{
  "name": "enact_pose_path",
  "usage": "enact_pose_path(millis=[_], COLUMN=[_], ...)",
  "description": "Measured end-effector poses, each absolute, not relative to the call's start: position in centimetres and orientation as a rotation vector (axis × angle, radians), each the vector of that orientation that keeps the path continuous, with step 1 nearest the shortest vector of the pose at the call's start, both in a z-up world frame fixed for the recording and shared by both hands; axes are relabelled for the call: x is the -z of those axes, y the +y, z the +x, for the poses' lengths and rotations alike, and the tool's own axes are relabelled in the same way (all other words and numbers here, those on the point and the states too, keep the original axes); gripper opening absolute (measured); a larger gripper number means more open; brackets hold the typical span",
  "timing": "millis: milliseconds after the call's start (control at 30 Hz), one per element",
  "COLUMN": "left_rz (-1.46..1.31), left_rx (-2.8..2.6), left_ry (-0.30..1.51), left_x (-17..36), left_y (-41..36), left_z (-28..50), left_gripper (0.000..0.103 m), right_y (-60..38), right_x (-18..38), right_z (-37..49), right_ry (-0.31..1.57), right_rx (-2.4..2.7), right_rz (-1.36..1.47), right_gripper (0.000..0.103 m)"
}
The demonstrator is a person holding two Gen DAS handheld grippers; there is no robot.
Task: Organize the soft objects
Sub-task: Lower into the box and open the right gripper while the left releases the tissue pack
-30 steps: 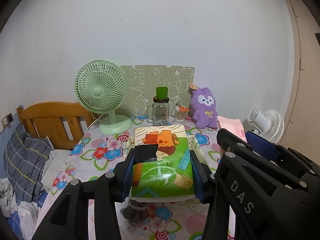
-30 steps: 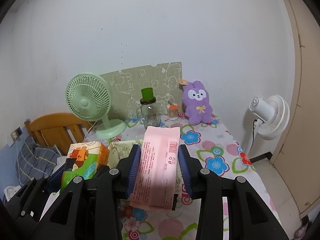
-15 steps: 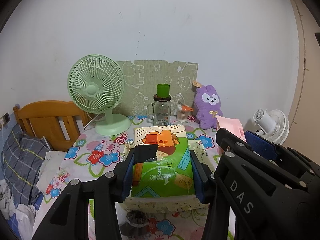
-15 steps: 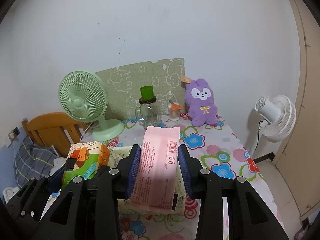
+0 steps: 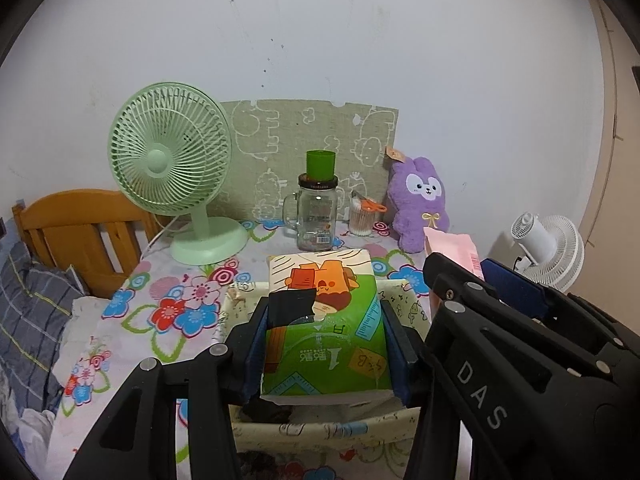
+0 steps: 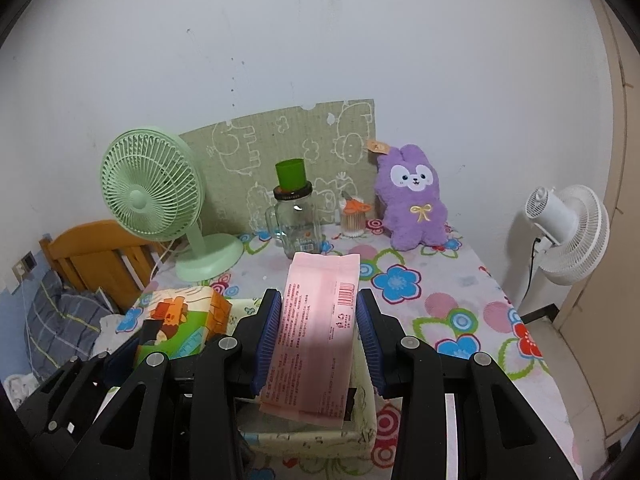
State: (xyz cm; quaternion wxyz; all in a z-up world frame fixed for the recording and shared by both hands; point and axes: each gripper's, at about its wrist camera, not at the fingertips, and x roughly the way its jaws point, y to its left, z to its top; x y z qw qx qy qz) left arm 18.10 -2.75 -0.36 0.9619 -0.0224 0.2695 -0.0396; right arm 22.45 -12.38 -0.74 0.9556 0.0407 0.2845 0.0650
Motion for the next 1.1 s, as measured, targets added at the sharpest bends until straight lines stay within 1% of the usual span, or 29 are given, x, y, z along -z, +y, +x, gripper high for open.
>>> enact_pose_path(millis=[133, 200, 267, 400, 467, 567, 800, 867, 900, 933, 1000, 1100], left_rz=[-0.058, -0.054, -0.045, -0.020, -0.009, 0.019, 0.035, 0.035, 0.035, 0.033, 0.027, 0.022], left_rx=[0.097, 0.100, 0.110, 0.083, 0.069, 0.041, 0.013, 0.011, 0.012, 0.016, 0.025, 0.030], left_ry=[0.559, 0.560, 0.574, 0.599, 0.620, 0.626, 0.673, 0.677, 0.681, 0.683, 0.683, 0.676], left_x=[1.3, 1.7, 2.2, 3.3, 3.7, 3.9, 4.9, 5.0, 5.1, 5.1, 5.1, 4.8], left_y=[-2.8, -2.9, -3.1, -3.2, -3.1, -3.0, -2.2, -2.1, -2.0, -2.0, -1.9, -1.9], left_z=[19.2, 19.7, 20.2, 21.2, 21.5, 21.5, 21.9, 21.8, 21.8, 21.8, 21.6, 21.2], left_gripper=[0.053, 0.057, 0.069, 0.080, 0.090, 0.093, 0.093, 0.093, 0.093, 0.093, 0.094, 0.095], right_y=[-12.5, -12.6, -12.6, -12.3, -12.1, -11.7, -10.5, -10.3, -10.2, -10.1, -10.0, -10.2], right_x=[1.6, 2.2, 2.8, 4.2, 4.8, 5.3, 6.5, 6.7, 6.8, 6.8, 6.6, 6.2], right_z=[23.4, 23.9, 24.4, 25.6, 26.0, 26.1, 26.7, 26.7, 26.7, 26.7, 26.5, 26.0], right_ry=[0.579, 0.587, 0.586, 0.611, 0.624, 0.629, 0.665, 0.674, 0.677, 0.681, 0.682, 0.667], right_rx=[-0.136, -0.139, -0.137, -0.142, -0.145, -0.160, -0.201, -0.204, -0.202, -0.196, -0.187, -0.173], right_rz=[0.096, 0.105, 0.104, 0.106, 0.104, 0.094, 0.071, 0.064, 0.060, 0.052, 0.036, 0.036], right_gripper=[0.042, 0.042, 0.042, 0.042, 0.042, 0.042, 0.043, 0.046, 0.053, 0.067, 0.081, 0.082])
